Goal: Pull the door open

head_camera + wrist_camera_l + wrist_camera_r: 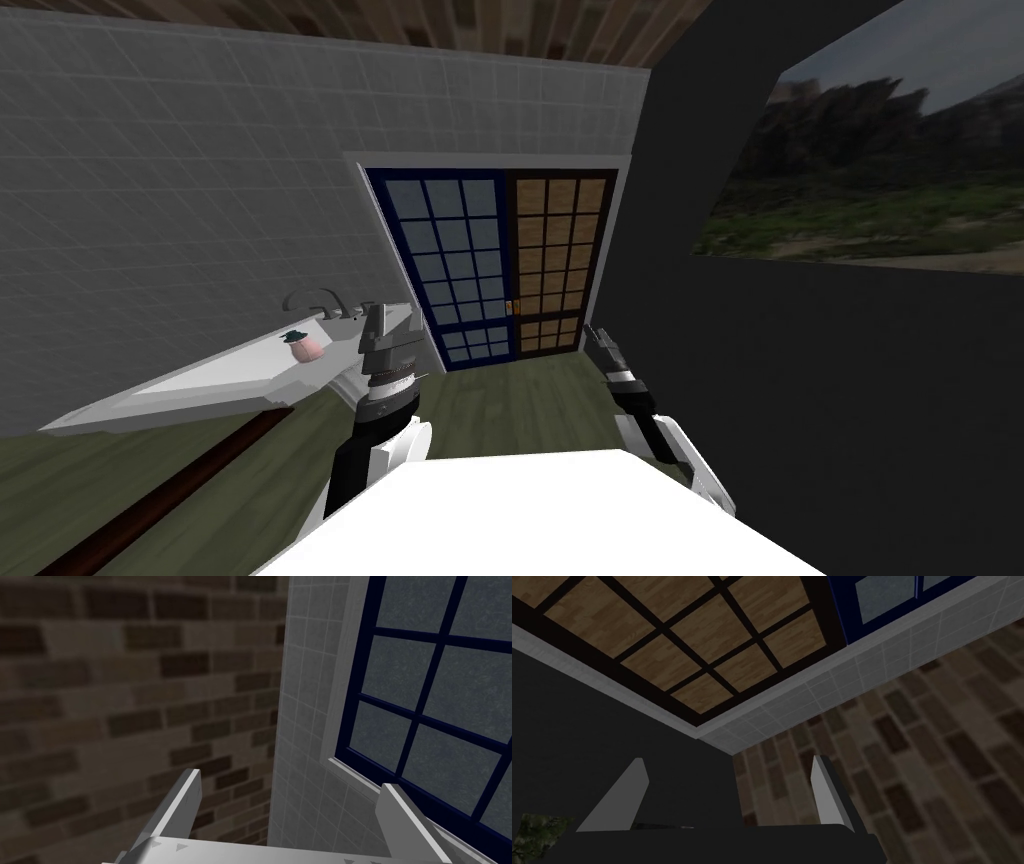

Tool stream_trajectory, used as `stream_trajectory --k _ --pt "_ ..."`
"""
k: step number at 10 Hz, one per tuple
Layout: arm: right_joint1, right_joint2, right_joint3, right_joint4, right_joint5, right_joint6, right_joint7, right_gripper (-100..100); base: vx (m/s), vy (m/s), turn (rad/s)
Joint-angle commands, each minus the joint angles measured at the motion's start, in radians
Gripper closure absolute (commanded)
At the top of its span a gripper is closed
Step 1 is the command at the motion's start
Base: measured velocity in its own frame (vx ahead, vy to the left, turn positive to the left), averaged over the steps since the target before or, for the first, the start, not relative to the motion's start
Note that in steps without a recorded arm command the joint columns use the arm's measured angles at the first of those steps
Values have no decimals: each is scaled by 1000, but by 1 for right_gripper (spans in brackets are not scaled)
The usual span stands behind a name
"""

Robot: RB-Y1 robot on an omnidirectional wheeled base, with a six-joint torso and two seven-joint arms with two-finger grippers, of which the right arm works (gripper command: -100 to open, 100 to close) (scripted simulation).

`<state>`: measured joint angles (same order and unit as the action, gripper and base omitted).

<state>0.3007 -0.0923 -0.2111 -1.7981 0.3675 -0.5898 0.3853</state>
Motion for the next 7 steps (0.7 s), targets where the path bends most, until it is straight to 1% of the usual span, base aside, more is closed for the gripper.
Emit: stream_trajectory --k 1,3,7 --pt "-9 -1 -12 33 17 -11 26 -100 107 43 5" --pt "-21 -4 -28 76 36 -26 55 -100 96 36 6" --pt "-46 -6 -60 165 76 -57 115 -100 101 54 5"
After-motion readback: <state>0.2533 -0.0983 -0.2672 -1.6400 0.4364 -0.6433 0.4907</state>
